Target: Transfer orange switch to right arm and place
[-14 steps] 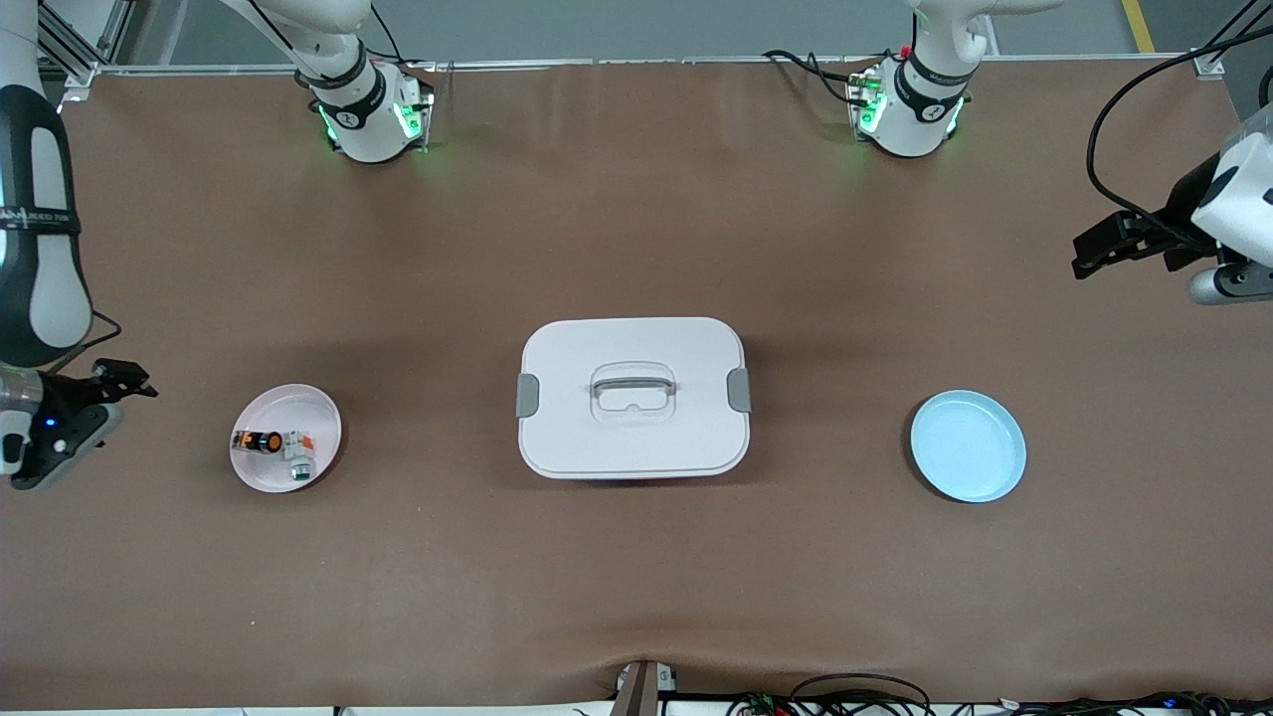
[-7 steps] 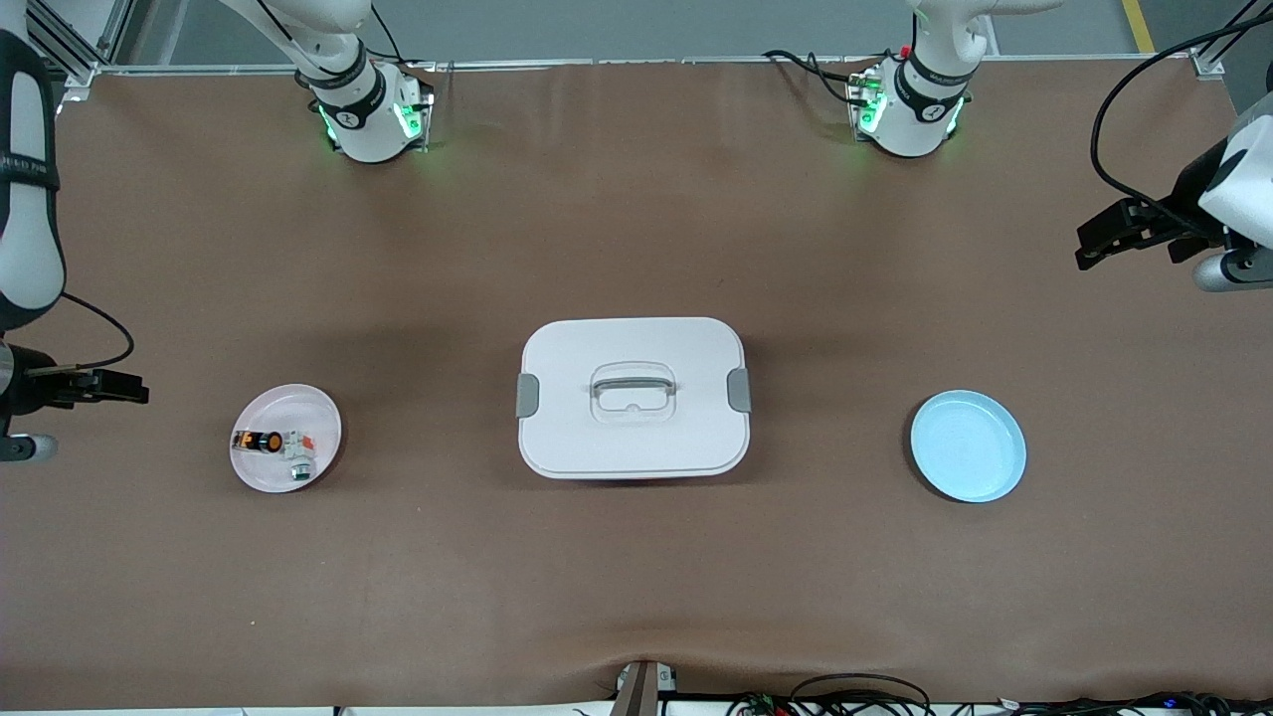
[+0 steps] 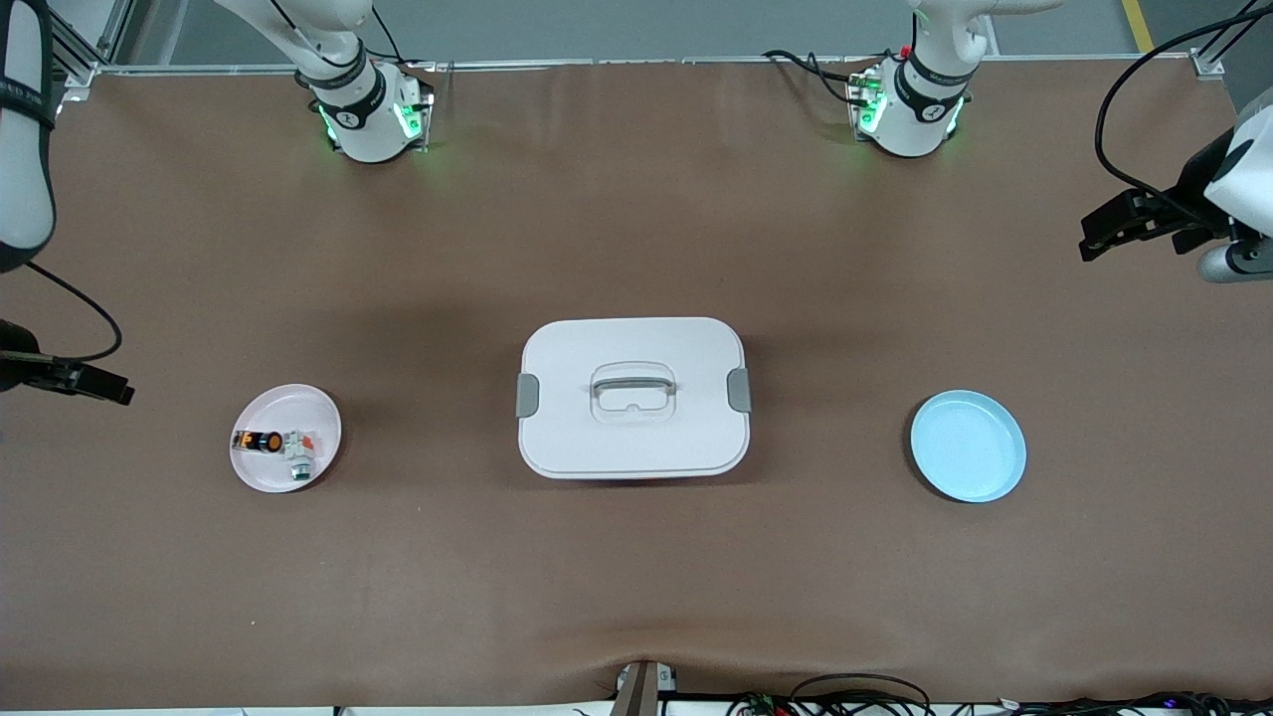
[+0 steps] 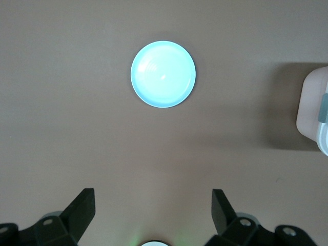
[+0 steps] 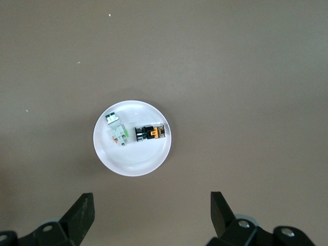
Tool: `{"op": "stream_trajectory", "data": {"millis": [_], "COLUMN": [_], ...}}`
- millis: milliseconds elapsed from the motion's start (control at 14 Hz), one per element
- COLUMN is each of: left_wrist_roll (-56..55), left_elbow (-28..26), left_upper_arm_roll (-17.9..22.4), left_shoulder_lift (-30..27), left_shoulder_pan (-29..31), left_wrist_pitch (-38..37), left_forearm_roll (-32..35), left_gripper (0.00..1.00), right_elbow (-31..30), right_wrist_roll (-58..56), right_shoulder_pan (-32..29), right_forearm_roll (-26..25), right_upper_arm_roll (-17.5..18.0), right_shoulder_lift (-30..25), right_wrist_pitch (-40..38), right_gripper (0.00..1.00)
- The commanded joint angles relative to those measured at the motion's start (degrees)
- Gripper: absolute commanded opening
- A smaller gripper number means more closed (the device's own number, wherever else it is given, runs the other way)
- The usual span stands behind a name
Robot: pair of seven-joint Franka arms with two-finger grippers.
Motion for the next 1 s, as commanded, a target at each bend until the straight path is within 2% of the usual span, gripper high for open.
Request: {"op": "stream_trajectory", "data": {"millis": [0, 286, 929], "left_wrist_roll": [1.18, 1.18, 3.89], "left_elbow": [-0.58, -0.59, -1.02], "left_upper_arm_roll": [0.40, 0.49, 0.22], "left_shoulder_lift": [-1.55, -1.55, -3.39], "left_shoulder_pan": [0.30, 0.56, 0.47], "left_wrist_pitch": [-0.86, -1.30, -2.09], "left_forearm_roll": [-0.97, -0.97, -0.18], "left_gripper": [1.00, 1.00, 1.00], "right_elbow": [0.65, 0.23, -3.82], "right_wrist_roll": [0.53, 0.09, -0.53], "right_shoulder_pan": [0.28, 0.28, 2.03], "right_forearm_roll": [1.37, 8.30, 8.32], "right_upper_arm_roll": [0.12, -0.24, -0.24], "right_shoulder_lift": [-2.67, -8.11, -15.42], "right_wrist_pitch": [-3.82, -8.75, -9.28], "right_gripper": [1.00, 1.00, 1.00]}}
